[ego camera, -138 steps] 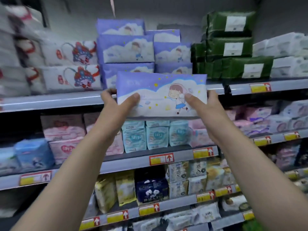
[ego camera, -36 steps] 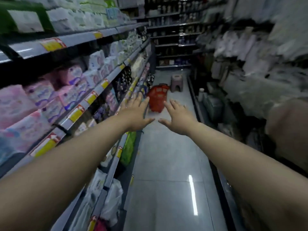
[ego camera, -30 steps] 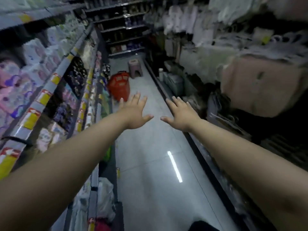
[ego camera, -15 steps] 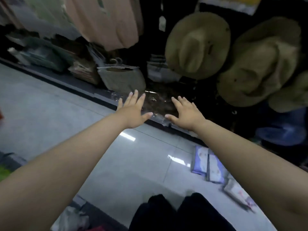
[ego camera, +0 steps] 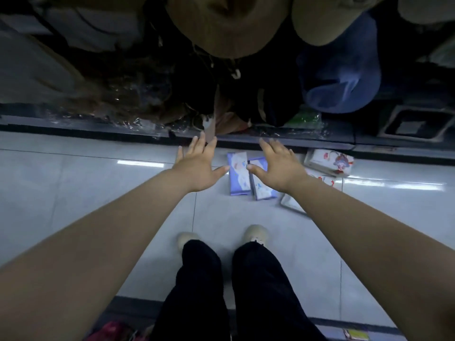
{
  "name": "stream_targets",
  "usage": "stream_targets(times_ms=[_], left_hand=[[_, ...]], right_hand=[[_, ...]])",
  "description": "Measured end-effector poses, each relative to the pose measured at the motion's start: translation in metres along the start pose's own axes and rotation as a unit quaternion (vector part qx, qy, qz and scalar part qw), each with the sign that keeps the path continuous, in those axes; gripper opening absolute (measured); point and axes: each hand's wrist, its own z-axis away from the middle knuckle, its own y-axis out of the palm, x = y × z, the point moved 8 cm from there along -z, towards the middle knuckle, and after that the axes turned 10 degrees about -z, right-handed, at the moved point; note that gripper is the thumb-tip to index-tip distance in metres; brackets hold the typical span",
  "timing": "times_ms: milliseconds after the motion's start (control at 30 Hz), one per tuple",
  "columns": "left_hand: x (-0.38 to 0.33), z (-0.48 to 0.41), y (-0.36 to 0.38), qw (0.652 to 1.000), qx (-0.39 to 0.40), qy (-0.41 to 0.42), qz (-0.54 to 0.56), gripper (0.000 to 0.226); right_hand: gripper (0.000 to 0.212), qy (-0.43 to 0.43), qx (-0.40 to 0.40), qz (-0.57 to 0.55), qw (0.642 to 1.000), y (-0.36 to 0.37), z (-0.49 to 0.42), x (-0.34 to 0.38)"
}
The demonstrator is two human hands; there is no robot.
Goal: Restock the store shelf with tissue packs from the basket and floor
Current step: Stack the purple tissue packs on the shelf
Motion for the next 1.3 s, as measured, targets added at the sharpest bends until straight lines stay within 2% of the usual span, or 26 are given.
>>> stream_targets(times_ms=[367, 567, 700, 800, 867, 900, 933, 967, 1033, 1100, 1133, 1167, 1233, 1300], left_hand=[[-0.015, -0.162, 0.179, 0.997, 0.072, -0.027, 0.005, 0.083], [-0.006, -0.235, 0.294, 0.993, 0.105, -0.048, 0.035, 0.081], [0.006, -0.27, 0.368, 0.981, 0.131, -0.092, 0.112, 0.082], [0.017, -0.29, 0.412, 0.952, 0.146, -0.155, 0.219, 0.081], [0.025, -0.303, 0.434, 0.93, 0.139, -0.193, 0.281, 0.079], [0.029, -0.308, 0.44, 0.918, 0.128, -0.207, 0.314, 0.078], [0.034, -0.313, 0.447, 0.903, 0.119, -0.221, 0.348, 0.078], [0.04, -0.317, 0.451, 0.888, 0.108, -0.233, 0.38, 0.078], [0.052, -0.323, 0.458, 0.858, 0.09, -0.26, 0.434, 0.078], [0.062, -0.327, 0.461, 0.832, 0.065, -0.272, 0.478, 0.074], [0.068, -0.329, 0.461, 0.826, 0.051, -0.272, 0.49, 0.074], [0.072, -0.331, 0.457, 0.823, 0.034, -0.272, 0.497, 0.076], [0.086, -0.337, 0.458, 0.808, 0.016, -0.294, 0.51, 0.081], [0.091, -0.343, 0.465, 0.764, 0.059, -0.32, 0.558, 0.069]], right_hand=[[0.08, 0.052, 0.055, -0.003, 0.997, 0.147, -0.106, -0.143], [0.067, 0.112, 0.095, -0.078, 0.986, 0.262, -0.187, -0.19], [0.056, 0.166, 0.069, -0.173, 0.968, 0.324, -0.229, -0.206], [0.037, 0.261, 0.069, -0.25, 0.93, 0.364, -0.243, -0.217], [0.034, 0.25, 0.118, -0.226, 0.934, 0.389, -0.247, -0.209], [0.036, 0.251, 0.137, -0.259, 0.923, 0.399, -0.247, -0.206], [0.04, 0.219, 0.152, -0.263, 0.927, 0.406, -0.25, -0.2], [0.044, 0.202, 0.127, -0.276, 0.931, 0.406, -0.254, -0.2], [0.042, 0.211, 0.013, -0.301, 0.93, 0.392, -0.264, -0.213], [0.036, 0.249, -0.121, -0.3, 0.913, 0.374, -0.273, -0.234], [0.038, 0.27, -0.164, -0.305, 0.898, 0.366, -0.278, -0.241], [0.043, 0.283, -0.177, -0.315, 0.888, 0.364, -0.286, -0.247], [0.065, 0.259, -0.143, -0.347, 0.89, 0.366, -0.307, -0.246], [0.076, 0.224, -0.122, -0.377, 0.89, 0.368, -0.329, -0.242]])
